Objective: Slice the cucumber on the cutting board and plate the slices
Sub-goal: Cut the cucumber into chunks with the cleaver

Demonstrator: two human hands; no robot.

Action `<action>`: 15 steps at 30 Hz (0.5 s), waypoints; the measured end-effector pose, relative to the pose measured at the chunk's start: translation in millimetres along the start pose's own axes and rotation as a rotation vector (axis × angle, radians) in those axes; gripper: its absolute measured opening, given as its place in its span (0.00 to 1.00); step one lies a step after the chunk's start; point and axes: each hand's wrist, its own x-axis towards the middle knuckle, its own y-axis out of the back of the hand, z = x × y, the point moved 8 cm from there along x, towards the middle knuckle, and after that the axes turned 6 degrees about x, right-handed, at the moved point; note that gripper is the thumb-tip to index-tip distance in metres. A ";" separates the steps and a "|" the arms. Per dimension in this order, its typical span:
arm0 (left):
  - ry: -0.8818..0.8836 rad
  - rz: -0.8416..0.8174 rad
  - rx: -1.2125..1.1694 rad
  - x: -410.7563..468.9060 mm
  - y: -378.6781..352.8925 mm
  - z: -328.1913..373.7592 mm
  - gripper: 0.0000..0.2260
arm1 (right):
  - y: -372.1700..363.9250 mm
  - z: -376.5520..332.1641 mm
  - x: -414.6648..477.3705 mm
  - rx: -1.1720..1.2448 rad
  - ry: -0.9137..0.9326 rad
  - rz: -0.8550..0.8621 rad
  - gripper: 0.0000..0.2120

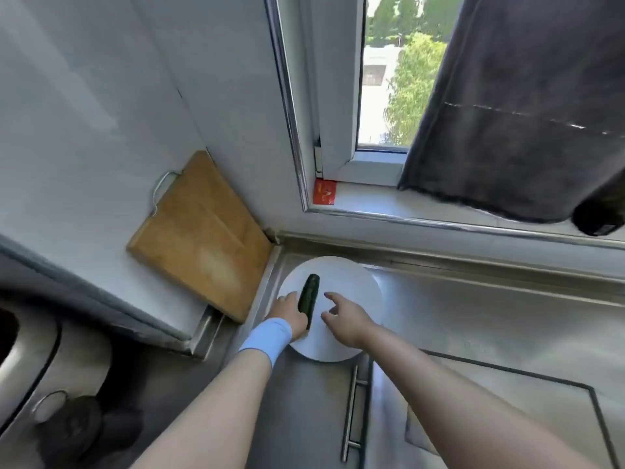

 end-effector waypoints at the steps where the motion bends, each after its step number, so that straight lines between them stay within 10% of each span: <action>1: 0.011 -0.017 -0.029 4.5 -2.2 -2.2 0.26 | -5.4 0.6 7.2 0.026 -0.011 0.007 0.27; 15: -0.142 -0.074 -0.440 -6.7 -32.9 26.3 0.20 | 10.7 31.6 -3.4 0.148 -0.075 0.181 0.28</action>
